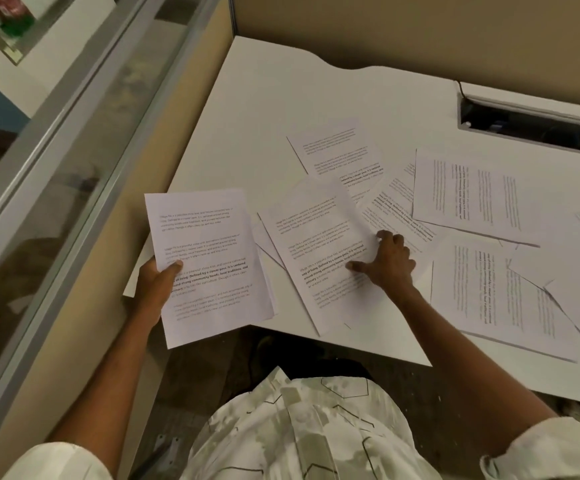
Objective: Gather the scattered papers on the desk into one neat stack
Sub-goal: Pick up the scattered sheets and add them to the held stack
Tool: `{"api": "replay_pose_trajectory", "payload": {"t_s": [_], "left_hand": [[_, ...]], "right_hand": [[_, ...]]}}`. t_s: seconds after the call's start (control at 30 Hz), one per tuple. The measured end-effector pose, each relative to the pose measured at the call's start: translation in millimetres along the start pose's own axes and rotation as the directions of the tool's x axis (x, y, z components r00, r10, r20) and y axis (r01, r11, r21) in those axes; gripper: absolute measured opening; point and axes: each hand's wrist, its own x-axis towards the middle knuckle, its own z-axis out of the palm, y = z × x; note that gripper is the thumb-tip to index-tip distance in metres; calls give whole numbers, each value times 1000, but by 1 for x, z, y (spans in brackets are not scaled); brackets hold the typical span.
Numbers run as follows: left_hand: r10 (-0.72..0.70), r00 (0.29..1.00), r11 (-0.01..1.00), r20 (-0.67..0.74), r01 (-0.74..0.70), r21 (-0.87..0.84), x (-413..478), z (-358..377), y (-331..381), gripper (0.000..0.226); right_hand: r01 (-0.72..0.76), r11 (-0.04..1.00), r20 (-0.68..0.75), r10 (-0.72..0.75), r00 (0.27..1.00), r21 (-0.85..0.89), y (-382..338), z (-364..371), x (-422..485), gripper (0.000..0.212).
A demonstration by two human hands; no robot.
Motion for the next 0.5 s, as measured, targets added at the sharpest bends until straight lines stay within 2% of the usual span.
{"api": "replay_pose_trajectory", "payload": {"t_s": [0.2, 0.33, 0.5], "left_hand": [[18, 1000, 1000, 4, -18, -13, -2, 0, -2, 21], [34, 999, 999, 2, -34, -6, -2, 0, -4, 22], [42, 999, 999, -6, -42, -2, -1, 1, -8, 26]], "right_hand": [[-67, 998, 113, 67, 991, -3, -8, -10, 18, 92], [-35, 997, 130, 44, 991, -73, -10, -12, 20, 78], [29, 999, 135, -27, 991, -14, -17, -14, 23, 55]]}}
